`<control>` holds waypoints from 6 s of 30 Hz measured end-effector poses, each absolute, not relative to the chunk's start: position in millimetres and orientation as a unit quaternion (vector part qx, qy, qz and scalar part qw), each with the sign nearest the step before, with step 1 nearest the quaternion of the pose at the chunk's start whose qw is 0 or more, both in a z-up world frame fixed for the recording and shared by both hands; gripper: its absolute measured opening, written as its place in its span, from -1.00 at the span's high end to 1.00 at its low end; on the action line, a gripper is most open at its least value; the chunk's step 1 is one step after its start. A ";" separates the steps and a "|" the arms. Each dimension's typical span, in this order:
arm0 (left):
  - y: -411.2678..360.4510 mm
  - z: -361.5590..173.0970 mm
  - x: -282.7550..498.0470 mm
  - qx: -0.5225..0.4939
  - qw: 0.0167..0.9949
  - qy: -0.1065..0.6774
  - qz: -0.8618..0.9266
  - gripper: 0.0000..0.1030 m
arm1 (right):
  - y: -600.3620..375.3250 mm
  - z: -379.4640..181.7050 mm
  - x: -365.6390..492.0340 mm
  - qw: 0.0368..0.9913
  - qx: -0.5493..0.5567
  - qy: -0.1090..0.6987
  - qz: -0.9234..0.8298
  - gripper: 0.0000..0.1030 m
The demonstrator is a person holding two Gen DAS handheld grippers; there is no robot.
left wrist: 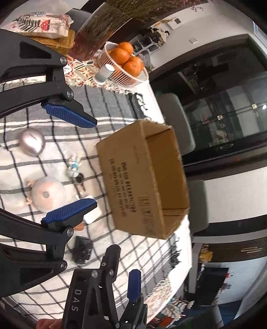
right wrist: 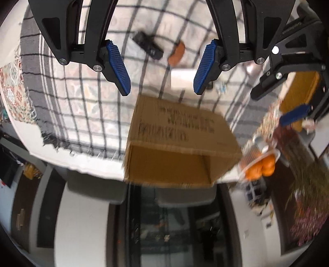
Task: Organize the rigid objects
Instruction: 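Move the left tool to the pink lamp while the right tool approaches the black clip holder, then close the left tool on the pink lamp while the right tool grasps the black clip holder, then lift the lamp with the left tool while the right tool carries the holder into the box, then open the left tool inside the box while the right tool releases the holder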
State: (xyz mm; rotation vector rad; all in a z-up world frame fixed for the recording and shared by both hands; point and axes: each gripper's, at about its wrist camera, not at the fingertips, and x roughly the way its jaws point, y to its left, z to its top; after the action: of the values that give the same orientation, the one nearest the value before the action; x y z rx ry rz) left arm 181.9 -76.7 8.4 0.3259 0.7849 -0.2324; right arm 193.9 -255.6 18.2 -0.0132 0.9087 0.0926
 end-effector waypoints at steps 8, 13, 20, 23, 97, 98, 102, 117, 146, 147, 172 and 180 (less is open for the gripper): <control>-83.1 -15.8 184.9 0.151 0.874 0.442 -0.133 -0.37 | -259.0 -13.6 203.9 0.841 -0.034 0.537 0.064 -0.25; -87.0 -35.9 192.8 0.132 0.840 0.502 -0.158 -0.37 | -253.5 -25.6 211.5 0.805 -0.073 0.584 0.078 -0.25; -89.0 -59.3 206.7 0.136 0.795 0.566 -0.172 -0.37 | -251.1 -45.7 223.3 0.760 -0.094 0.639 0.072 -0.25; -89.3 -69.0 212.3 0.135 0.779 0.587 -0.174 -0.37 | -252.3 -53.7 228.0 0.748 -0.097 0.654 0.063 -0.25; -107.1 -70.8 214.8 0.122 0.811 0.547 -0.165 -0.43 | -267.3 -64.2 214.1 0.765 -0.008 0.641 0.062 0.45; -106.4 -68.1 214.3 0.122 0.814 0.544 -0.164 -0.43 | -267.2 -61.3 214.0 0.767 -0.008 0.638 0.063 0.45; -100.6 -52.5 215.1 0.119 0.822 0.531 -0.168 -0.43 | -270.3 -46.8 212.6 0.778 0.000 0.625 0.072 0.45; -79.4 21.9 242.2 0.102 0.866 0.464 -0.155 -0.43 | -251.2 19.0 239.5 0.836 0.035 0.543 0.069 0.44; -78.7 74.7 339.7 0.083 0.888 0.424 -0.155 -0.43 | -258.2 80.8 328.8 0.873 0.077 0.480 0.044 0.44; -80.0 72.1 344.5 0.083 0.887 0.427 -0.156 -0.43 | -259.5 79.1 332.6 0.871 0.077 0.483 0.043 0.44; -88.5 34.5 367.0 0.090 0.873 0.460 -0.134 -0.55 | -266.6 41.6 356.1 0.853 0.073 0.517 0.025 0.37; -71.1 53.3 327.6 0.082 0.888 0.435 -0.124 -0.60 | -257.1 69.0 323.1 0.877 0.041 0.478 0.016 0.26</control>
State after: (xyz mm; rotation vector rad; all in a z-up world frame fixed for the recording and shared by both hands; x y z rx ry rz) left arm 327.6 -71.1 53.3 0.1709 0.9030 -0.2575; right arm 323.1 -257.1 69.0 0.0850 0.9968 0.0332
